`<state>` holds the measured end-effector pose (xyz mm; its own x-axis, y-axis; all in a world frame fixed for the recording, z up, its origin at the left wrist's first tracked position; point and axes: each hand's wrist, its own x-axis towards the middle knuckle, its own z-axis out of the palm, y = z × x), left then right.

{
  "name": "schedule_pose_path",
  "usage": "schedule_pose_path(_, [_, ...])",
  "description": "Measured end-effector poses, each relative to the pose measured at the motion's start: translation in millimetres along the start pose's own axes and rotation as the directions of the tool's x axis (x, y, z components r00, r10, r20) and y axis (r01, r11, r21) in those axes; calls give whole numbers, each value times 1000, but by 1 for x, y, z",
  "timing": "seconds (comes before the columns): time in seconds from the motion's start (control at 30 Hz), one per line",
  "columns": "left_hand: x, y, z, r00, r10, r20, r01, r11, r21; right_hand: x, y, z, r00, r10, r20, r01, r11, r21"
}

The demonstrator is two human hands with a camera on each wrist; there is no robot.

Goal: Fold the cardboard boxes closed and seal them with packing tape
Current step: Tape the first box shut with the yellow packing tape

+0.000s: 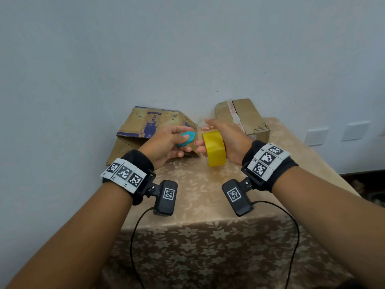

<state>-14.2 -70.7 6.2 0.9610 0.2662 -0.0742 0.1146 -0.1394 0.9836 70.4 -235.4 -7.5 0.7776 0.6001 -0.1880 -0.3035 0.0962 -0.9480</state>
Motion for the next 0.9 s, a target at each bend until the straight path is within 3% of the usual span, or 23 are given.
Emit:
schedule_pose_path(0.4, [2,0,-2,997,23,74,-30,994,106,5,4,0,996,-83,-39,79,992,-99])
schedule_pose_path(0.7, [-1,0,6,961,-125,246,116,992,53,3,7,6,981,-196,5,194,969,-155])
schedule_pose_path(0.9, [-4,2,5,950,-216,225,228,973,-25,1,7,7,982,-187,34,190,967,-171])
